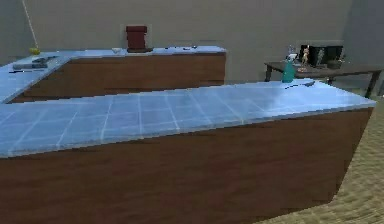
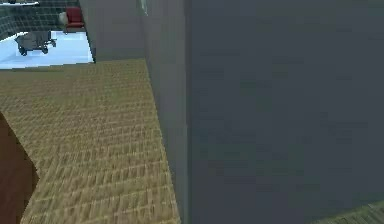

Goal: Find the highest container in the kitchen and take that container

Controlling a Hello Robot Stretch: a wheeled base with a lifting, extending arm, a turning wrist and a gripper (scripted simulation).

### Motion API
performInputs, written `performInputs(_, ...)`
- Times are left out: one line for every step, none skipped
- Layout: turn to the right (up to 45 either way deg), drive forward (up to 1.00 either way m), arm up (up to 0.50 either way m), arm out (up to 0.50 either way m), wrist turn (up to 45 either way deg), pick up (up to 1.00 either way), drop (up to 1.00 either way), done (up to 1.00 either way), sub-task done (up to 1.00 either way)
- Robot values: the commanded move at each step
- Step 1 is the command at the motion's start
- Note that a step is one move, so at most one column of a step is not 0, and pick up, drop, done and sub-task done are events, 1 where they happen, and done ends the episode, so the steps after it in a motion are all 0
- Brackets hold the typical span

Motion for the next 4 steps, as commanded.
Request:
performInputs(30.0,0.0,0.0,0.0,0.0,0.0,0.0,0.0,0.0)
performInputs(0.0,0.4,0.0,0.0,0.0,0.0,0.0,0.0,0.0)
performInputs(33.0,0.0,0.0,0.0,0.0,0.0,0.0,0.0,0.0)
performInputs(0.0,1.0,0.0,0.0,0.0,0.0,0.0,0.0,0.0)
